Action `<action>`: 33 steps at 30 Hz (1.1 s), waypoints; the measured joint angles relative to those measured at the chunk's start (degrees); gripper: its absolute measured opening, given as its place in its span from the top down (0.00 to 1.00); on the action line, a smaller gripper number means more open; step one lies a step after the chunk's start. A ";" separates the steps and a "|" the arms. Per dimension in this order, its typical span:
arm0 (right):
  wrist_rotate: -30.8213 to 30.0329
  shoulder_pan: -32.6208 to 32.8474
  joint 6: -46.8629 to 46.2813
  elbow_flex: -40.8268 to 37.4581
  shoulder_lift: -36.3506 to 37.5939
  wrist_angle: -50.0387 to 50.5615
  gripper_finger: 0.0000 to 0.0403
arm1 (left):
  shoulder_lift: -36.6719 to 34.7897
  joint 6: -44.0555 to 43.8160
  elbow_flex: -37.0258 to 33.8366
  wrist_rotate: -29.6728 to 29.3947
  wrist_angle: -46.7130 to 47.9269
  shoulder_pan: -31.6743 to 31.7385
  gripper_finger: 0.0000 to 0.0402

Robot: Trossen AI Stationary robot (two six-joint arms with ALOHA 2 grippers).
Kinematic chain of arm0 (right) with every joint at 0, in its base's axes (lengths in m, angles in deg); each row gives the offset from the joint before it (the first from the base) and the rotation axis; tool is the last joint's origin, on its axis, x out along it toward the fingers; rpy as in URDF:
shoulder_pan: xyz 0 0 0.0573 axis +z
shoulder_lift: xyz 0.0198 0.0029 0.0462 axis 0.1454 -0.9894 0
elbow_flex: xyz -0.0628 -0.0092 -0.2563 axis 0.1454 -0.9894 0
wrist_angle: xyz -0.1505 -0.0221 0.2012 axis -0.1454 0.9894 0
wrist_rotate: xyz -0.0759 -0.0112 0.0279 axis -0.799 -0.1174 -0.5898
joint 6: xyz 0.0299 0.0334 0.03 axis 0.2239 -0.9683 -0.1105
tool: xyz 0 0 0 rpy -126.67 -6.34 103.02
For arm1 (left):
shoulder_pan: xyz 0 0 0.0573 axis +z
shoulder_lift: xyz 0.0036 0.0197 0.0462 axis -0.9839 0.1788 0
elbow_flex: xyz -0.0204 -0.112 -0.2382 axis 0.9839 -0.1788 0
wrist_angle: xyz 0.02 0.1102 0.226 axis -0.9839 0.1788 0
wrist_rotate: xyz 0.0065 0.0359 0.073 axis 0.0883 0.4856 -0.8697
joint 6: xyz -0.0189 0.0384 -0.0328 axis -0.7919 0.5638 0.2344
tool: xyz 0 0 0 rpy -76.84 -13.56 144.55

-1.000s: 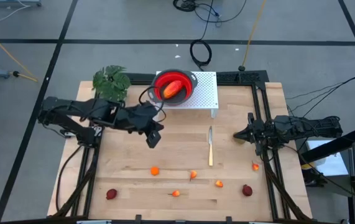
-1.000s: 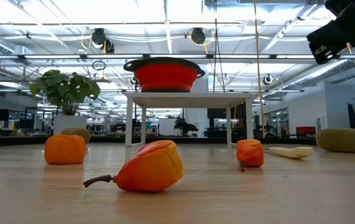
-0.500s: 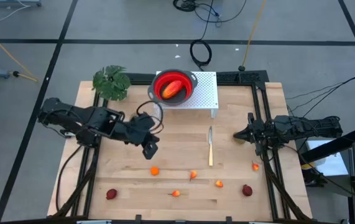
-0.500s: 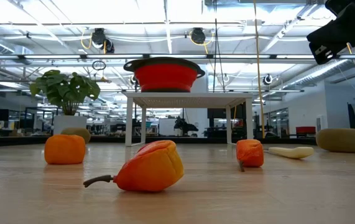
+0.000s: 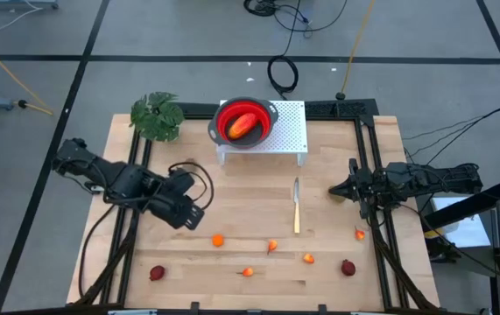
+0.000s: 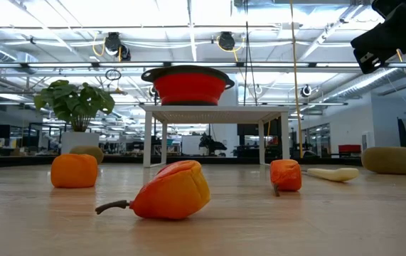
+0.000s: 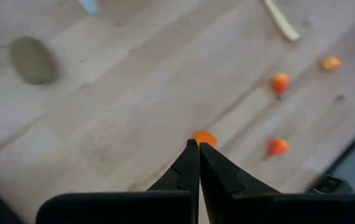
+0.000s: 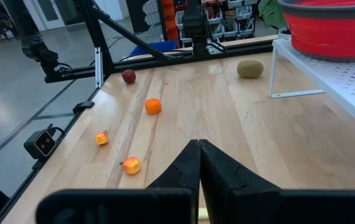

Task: Pick & Place Fruit
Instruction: Put the left green kiwi into the red strainer bowl on the shelf

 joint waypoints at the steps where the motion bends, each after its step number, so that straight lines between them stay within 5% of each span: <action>1: 0.00 0.00 0.00 0.00 0.01 0.01 1.00 | 0.00 -0.95 0.00 -0.56 1.20 -0.28 0.98; 13: -0.01 0.01 0.00 0.00 0.02 0.00 1.00 | 0.00 -5.26 0.00 -4.33 6.78 0.27 1.00; 22: -0.02 0.00 0.04 0.00 0.02 0.00 1.00 | -0.04 -6.39 -0.56 -6.76 6.47 2.25 0.91; 33: -0.15 -0.01 1.92 0.00 0.01 -0.01 1.00 | -0.09 -13.39 -15.50 -1.31 1.14 4.87 0.82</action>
